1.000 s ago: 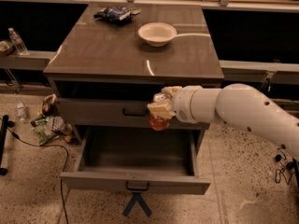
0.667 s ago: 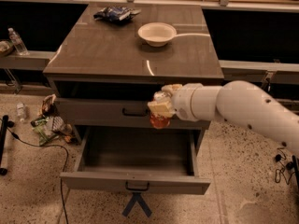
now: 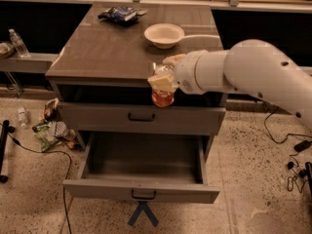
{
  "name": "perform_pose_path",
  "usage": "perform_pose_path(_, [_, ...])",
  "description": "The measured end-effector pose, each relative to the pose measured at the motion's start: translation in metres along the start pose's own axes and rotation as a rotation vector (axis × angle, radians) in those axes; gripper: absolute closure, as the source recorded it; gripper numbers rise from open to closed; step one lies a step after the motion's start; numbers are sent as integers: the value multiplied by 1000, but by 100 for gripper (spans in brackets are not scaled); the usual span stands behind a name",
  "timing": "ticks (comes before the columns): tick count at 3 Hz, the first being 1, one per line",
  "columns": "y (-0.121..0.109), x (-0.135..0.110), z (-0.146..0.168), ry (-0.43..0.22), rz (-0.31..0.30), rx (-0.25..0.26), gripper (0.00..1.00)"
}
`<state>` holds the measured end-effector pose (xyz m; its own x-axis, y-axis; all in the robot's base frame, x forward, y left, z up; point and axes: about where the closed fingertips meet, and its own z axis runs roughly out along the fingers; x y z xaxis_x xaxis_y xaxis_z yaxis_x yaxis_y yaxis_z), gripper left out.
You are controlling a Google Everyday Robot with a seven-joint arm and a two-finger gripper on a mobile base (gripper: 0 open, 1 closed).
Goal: Pick coke can from middle drawer and place on counter
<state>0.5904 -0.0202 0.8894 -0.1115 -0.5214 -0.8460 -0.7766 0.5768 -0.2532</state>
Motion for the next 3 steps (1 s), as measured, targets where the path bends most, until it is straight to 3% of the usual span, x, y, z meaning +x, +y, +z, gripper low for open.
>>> perform_pose_path(2, [-37,-82,6,-9,-83,-11,100])
perform_pose_path(3, [-50,-107,30,-28,-125,-42,100])
